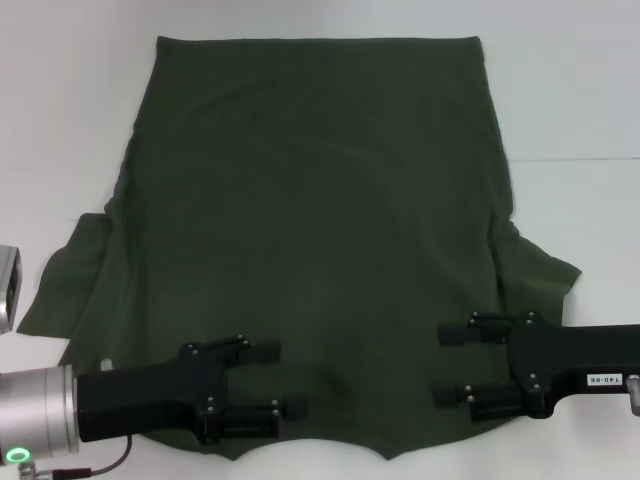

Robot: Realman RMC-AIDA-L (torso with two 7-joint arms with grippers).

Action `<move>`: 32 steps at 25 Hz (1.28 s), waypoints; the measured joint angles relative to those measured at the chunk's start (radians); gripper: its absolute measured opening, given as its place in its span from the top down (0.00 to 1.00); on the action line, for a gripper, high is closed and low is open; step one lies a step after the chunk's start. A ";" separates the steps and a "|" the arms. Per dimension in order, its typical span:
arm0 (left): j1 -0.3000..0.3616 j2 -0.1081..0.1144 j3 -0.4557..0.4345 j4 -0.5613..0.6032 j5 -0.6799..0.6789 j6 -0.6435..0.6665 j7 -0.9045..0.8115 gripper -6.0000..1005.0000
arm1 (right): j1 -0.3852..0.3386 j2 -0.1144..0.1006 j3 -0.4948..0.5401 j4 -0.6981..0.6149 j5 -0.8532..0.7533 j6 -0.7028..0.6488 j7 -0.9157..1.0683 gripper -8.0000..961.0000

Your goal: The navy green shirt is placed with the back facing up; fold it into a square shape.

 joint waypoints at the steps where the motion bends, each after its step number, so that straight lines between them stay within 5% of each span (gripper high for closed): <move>1: 0.000 0.000 0.000 0.000 0.000 0.000 0.000 0.08 | 0.000 0.000 0.000 0.001 0.000 0.000 0.000 0.08; 14: 0.002 0.000 -0.006 -0.011 -0.014 -0.003 -0.004 0.08 | 0.001 0.001 0.012 0.012 0.008 -0.003 0.001 0.08; 19: -0.004 0.001 -0.127 -0.014 -0.050 -0.040 -0.038 0.08 | -0.006 0.007 0.026 0.014 0.035 -0.003 0.002 0.08; 32: -0.011 0.019 -0.249 -0.015 -0.102 -0.466 -0.183 0.08 | 0.030 0.035 0.026 0.044 0.049 0.008 0.049 0.08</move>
